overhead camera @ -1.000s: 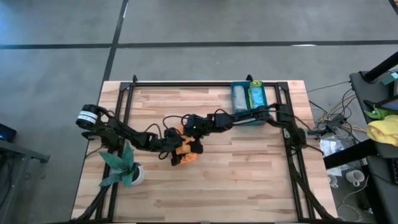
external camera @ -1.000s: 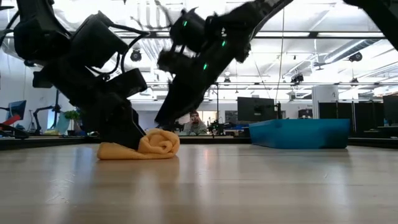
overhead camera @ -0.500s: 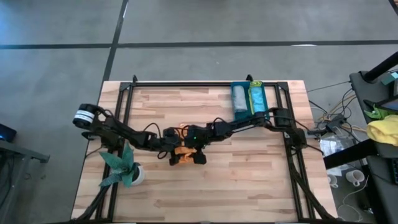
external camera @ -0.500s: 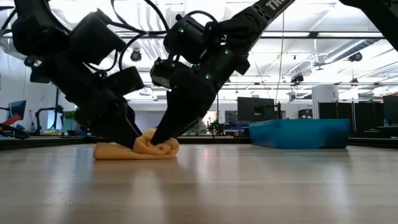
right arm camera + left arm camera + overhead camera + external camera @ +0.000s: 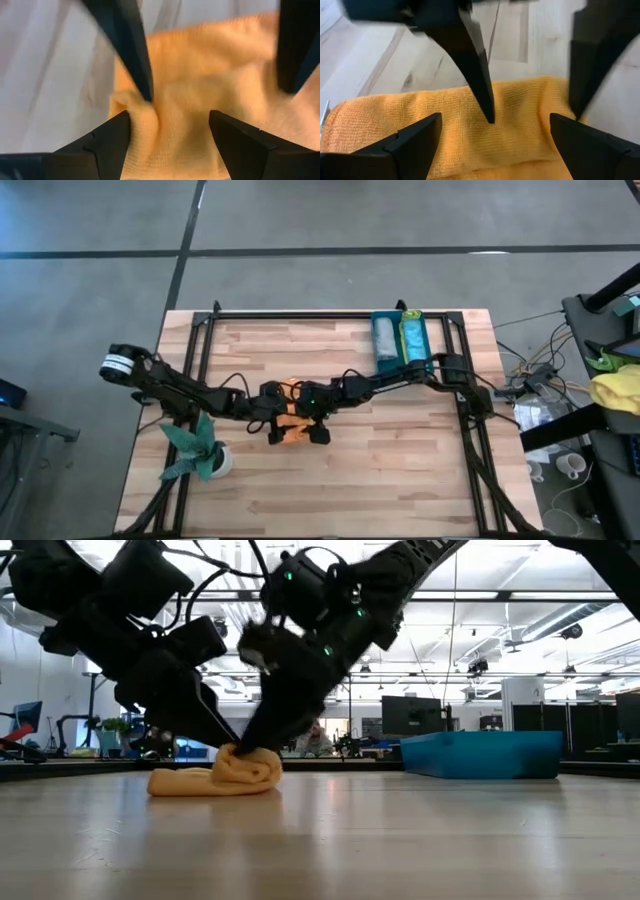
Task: Roll microfiber towels into tight, uniform cylinder then place into a basket
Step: Roll the orange towel
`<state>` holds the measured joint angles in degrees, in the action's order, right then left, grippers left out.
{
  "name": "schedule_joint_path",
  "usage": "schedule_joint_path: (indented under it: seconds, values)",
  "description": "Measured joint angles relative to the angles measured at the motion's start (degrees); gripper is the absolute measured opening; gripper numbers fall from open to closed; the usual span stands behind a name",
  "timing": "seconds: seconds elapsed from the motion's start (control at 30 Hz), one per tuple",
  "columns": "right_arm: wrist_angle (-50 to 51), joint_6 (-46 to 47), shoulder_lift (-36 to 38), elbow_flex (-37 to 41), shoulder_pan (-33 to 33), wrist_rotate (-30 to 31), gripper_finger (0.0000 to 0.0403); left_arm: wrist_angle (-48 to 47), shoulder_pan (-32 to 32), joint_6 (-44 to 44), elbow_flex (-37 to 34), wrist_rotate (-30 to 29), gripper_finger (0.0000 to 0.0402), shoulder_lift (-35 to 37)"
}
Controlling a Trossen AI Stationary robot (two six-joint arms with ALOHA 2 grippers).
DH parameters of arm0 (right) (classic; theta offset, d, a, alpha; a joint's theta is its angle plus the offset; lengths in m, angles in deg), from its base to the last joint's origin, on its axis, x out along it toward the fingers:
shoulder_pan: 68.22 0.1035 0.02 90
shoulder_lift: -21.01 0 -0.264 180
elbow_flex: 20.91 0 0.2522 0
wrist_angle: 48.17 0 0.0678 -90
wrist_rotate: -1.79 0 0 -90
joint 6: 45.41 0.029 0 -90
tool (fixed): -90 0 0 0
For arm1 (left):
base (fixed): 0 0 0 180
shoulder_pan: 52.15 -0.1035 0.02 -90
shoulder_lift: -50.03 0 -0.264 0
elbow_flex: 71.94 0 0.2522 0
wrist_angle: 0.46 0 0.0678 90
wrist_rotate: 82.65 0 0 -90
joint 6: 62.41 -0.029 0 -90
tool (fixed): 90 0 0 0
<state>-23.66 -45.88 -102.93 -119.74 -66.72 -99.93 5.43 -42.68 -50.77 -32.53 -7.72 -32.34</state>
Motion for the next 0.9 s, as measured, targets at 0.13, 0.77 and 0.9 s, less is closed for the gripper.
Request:
schedule_joint_path:
  seconds: [0.13, 0.77, 0.9]
  values:
    - [1.21, 1.87, 0.69, -2.74, 0.0, 1.6, 0.0265, 0.26, -0.88, 0.46, 0.03, -0.35, 0.0352, -0.01]
    - [13.1, -8.42, 4.37, 2.33, -3.06, 2.92, 0.0265, -11.22, -1.17, 7.45, 1.2, -0.39, 0.0352, 5.63]
    - [9.63, -8.73, 3.41, 3.3, -3.56, 2.75, 0.0265, -28.32, -1.1, 9.58, 7.6, 1.55, 0.0352, 8.57]
